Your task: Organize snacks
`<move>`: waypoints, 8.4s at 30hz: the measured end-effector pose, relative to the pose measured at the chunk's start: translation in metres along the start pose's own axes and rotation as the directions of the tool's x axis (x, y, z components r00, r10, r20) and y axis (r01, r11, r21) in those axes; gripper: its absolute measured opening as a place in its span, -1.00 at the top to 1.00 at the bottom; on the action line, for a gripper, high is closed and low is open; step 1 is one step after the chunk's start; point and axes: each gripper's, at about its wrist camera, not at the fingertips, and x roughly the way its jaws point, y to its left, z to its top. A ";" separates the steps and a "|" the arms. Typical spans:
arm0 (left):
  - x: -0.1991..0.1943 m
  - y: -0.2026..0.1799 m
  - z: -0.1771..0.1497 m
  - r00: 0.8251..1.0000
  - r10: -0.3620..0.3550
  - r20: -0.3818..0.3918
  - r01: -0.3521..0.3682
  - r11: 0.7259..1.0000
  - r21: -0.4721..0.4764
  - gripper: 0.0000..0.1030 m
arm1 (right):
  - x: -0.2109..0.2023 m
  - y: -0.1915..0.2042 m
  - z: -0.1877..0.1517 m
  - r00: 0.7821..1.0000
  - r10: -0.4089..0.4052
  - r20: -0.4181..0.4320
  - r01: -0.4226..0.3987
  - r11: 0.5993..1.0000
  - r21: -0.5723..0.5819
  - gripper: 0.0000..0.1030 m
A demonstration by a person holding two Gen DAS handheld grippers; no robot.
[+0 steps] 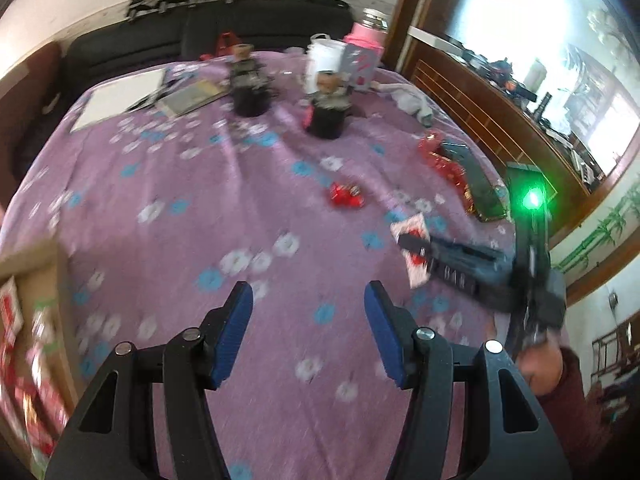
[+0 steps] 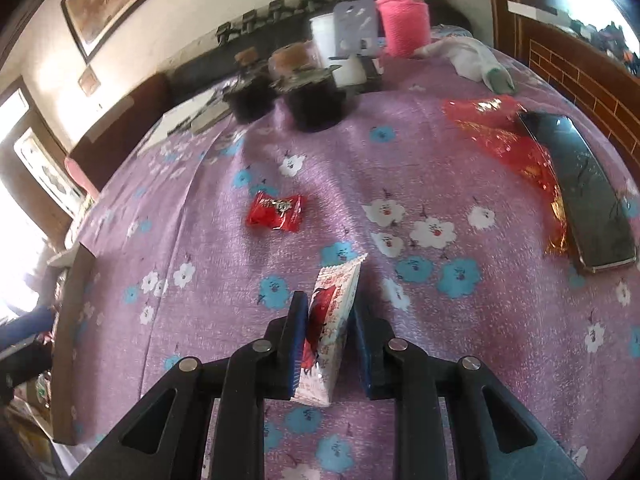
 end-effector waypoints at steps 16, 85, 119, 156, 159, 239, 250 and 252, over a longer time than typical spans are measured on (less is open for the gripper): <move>0.125 -0.030 0.072 0.995 -0.048 -0.093 0.058 0.993 0.103 -0.10 | 0.001 -0.019 0.010 1.000 -0.014 -0.012 0.014 1.000 0.025 0.58; -0.032 0.013 -0.088 0.995 -0.048 0.090 0.058 0.992 -0.113 0.54 | -0.003 0.016 -0.005 0.998 -0.043 0.036 0.047 0.994 -0.101 0.63; -0.101 0.064 -0.133 0.967 0.114 0.229 -0.074 0.981 -0.177 0.53 | -0.067 0.147 -0.067 0.999 0.027 0.033 -0.015 0.949 -0.314 0.75; -0.155 0.136 -0.155 0.946 0.155 0.285 -0.051 0.939 -0.341 0.53 | -0.081 0.238 -0.076 0.989 0.145 0.010 -0.126 0.891 -0.437 0.75; -0.168 0.160 -0.159 0.939 0.172 0.296 -0.047 0.921 -0.387 0.53 | -0.081 0.251 -0.075 0.985 0.170 0.003 -0.151 0.882 -0.446 0.75; -0.170 0.163 -0.185 0.749 0.643 0.160 -0.497 0.705 -0.506 -0.55 | -0.080 0.283 -0.123 0.972 0.183 0.149 -0.115 0.919 -0.378 -0.14; -0.165 0.158 -0.188 0.724 0.669 0.167 -0.512 0.684 -0.520 -0.55 | -0.068 0.275 -0.135 0.977 0.173 0.125 -0.113 0.915 -0.388 -0.19; -0.163 0.158 -0.189 0.718 0.677 0.163 -0.520 0.676 -0.522 -0.55 | -0.065 0.273 -0.135 0.978 0.170 0.120 -0.112 0.915 -0.387 -0.20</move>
